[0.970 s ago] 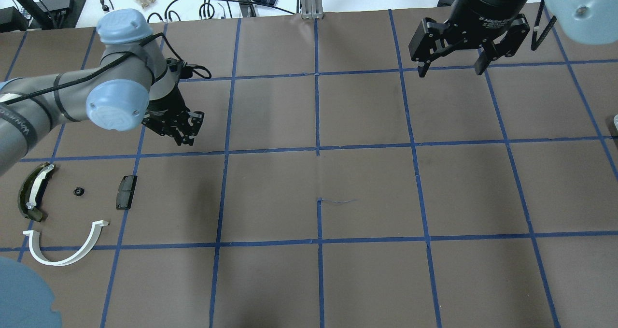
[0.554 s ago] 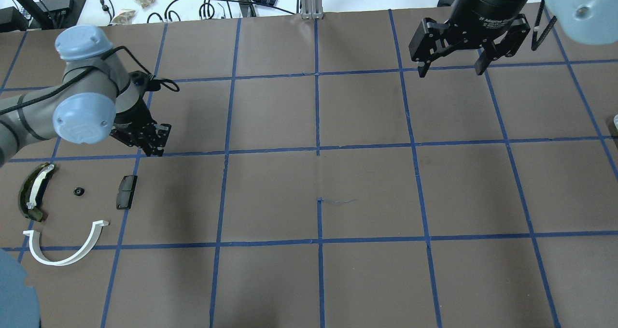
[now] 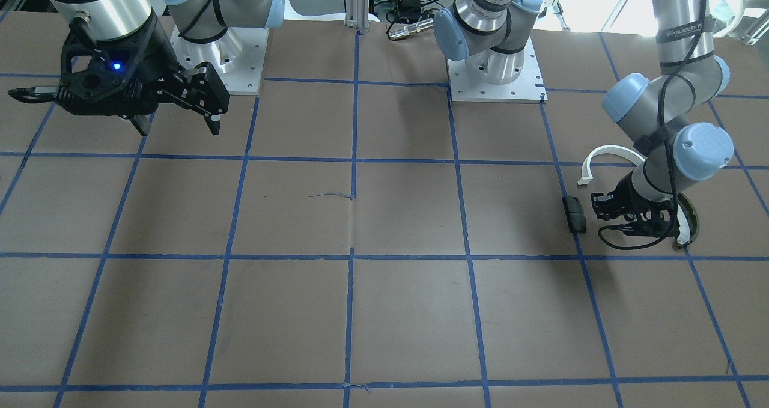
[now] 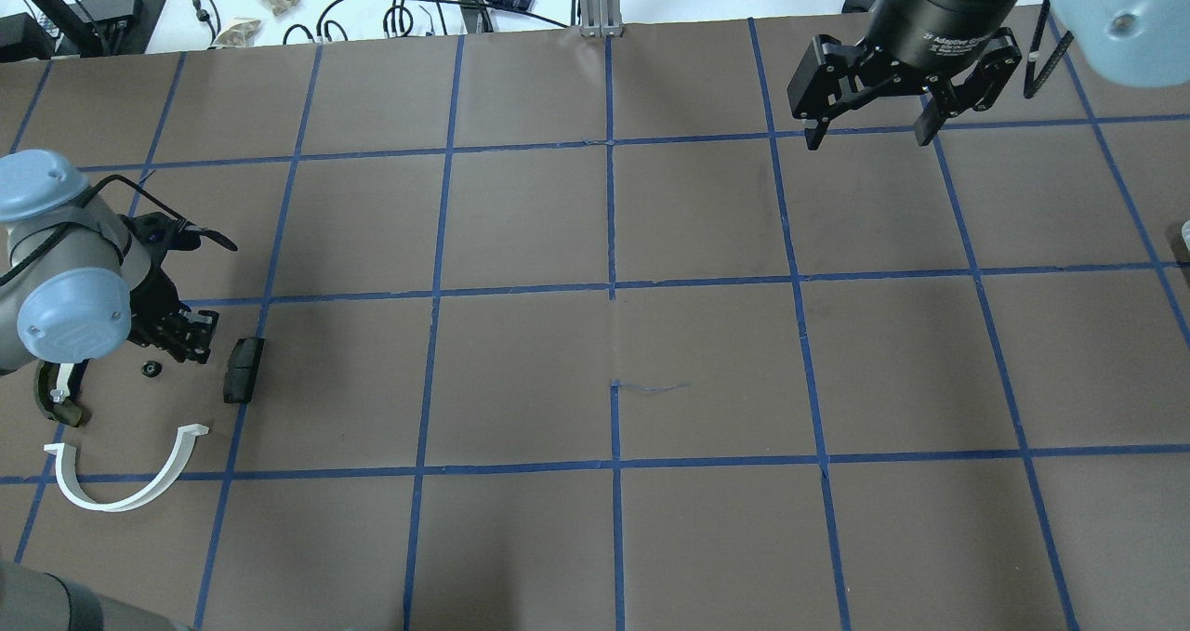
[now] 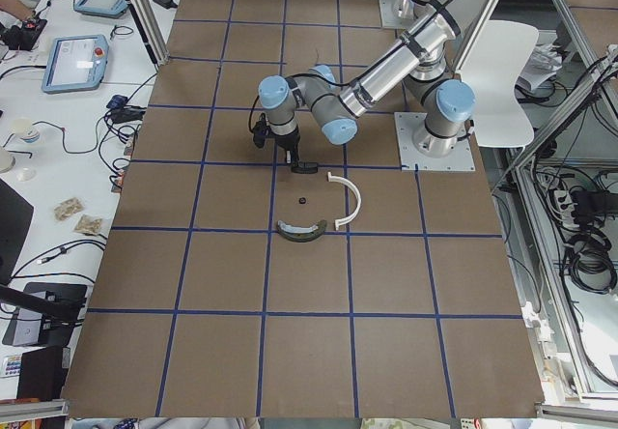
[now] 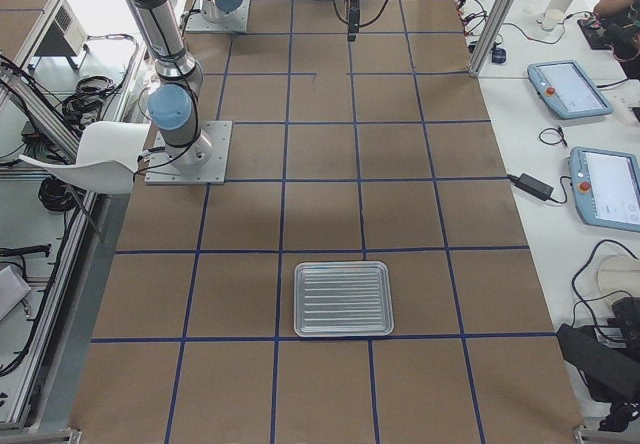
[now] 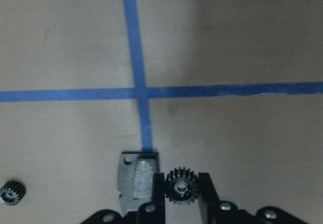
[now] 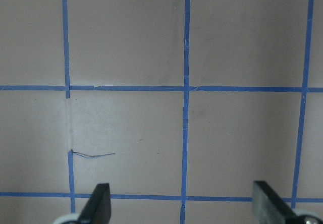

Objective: Place bearing gear from tray to pile

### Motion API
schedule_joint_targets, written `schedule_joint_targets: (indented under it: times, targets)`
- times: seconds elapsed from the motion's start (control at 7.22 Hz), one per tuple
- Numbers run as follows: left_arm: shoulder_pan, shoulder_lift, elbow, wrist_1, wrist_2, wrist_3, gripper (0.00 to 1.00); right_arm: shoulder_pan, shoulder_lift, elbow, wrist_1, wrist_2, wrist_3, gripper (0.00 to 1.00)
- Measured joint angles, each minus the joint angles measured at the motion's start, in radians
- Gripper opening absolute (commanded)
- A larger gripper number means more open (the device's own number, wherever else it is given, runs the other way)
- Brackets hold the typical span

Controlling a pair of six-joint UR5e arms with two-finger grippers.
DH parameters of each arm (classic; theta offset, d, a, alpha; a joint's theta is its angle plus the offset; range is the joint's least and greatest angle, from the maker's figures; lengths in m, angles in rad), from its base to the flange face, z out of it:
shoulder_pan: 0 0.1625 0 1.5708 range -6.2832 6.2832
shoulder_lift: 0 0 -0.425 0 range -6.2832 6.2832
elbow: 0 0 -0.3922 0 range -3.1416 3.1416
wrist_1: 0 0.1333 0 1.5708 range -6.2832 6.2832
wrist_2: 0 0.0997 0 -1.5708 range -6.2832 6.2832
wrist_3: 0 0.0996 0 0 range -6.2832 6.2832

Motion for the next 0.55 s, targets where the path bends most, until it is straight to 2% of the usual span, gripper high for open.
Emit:
schedule_joint_targets:
  times: [0.14, 0.28, 0.42, 0.55]
  targets:
    - [0.039, 0.001, -0.021, 0.015, 0.002, 0.022, 0.03, 0.0, 0.0, 0.0, 0.0, 0.0, 0.0, 1.0]
    - [0.064, 0.006, -0.031, 0.021, 0.001, 0.039, 0.1, 0.001, 0.0, 0.0, -0.001, 0.001, 0.001, 1.0]
    - [0.076, 0.012, -0.035, 0.023, 0.0, 0.047, 0.3, 0.003, 0.001, 0.0, -0.001, 0.002, 0.0, 1.0]
    - [0.08, 0.01, -0.034, 0.024, -0.004, 0.051, 0.42, 0.003, 0.002, -0.001, -0.001, 0.002, 0.0, 1.0]
